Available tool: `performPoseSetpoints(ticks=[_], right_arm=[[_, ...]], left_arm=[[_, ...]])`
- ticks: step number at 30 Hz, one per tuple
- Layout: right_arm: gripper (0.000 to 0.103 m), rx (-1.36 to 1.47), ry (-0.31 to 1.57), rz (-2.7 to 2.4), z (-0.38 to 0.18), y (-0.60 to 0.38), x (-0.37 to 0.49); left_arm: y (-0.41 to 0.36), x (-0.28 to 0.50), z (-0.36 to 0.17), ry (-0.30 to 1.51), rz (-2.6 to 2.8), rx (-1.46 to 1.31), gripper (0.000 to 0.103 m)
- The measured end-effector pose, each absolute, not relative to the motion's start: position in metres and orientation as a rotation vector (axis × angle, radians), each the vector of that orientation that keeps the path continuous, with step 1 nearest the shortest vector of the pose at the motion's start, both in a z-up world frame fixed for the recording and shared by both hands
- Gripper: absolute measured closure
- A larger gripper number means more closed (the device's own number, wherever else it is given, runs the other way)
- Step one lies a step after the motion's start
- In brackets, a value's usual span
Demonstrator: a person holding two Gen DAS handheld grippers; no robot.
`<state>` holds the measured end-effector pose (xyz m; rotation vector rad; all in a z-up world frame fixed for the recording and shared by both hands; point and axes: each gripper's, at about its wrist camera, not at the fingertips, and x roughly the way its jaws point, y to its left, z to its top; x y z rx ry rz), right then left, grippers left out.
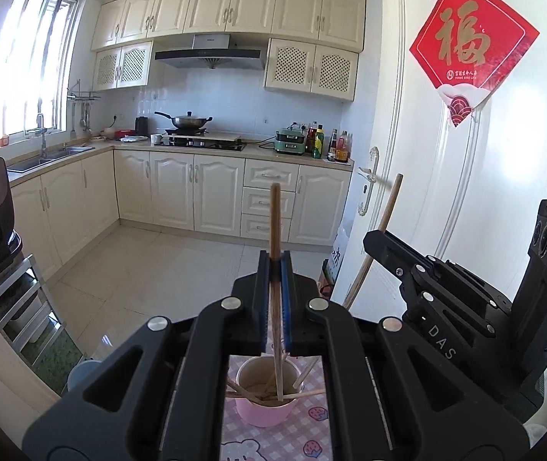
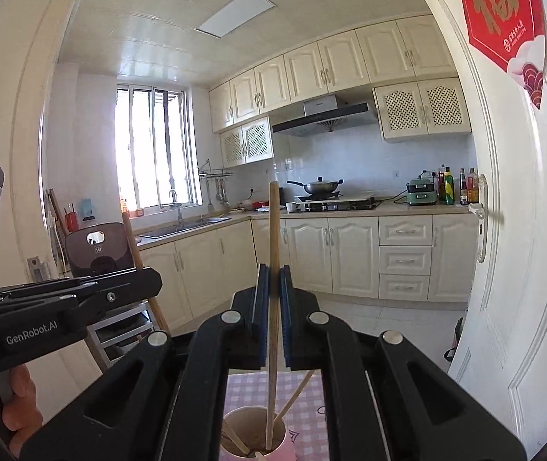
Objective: Organize utensils
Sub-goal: 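Lower the chopsticks into the pink cup and open both grippers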
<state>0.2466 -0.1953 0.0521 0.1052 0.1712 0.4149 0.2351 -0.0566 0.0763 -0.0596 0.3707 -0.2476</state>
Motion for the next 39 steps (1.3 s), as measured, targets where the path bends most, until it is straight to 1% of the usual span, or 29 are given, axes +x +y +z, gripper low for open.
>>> performPoseSetpoints(ticks=[6,23,39], right_arm=[[0.099,0.106,0.209,0.435,0.036,-0.196,0.247],[0.099,0.068,0.325,0.466,0.013,-0.187,0.241],[0.098,0.057,0.417,0.462,-0.004,-0.179,0.241]], left_arm=[[-0.058,0.241,0.053,0.411,-0.253,-0.056,0.097],[-0.061,0.237,0.006,0.525,-0.261,-0.003,0.097],[-0.046,0.237,-0.002,0.594,-0.261,-0.083,0.096]])
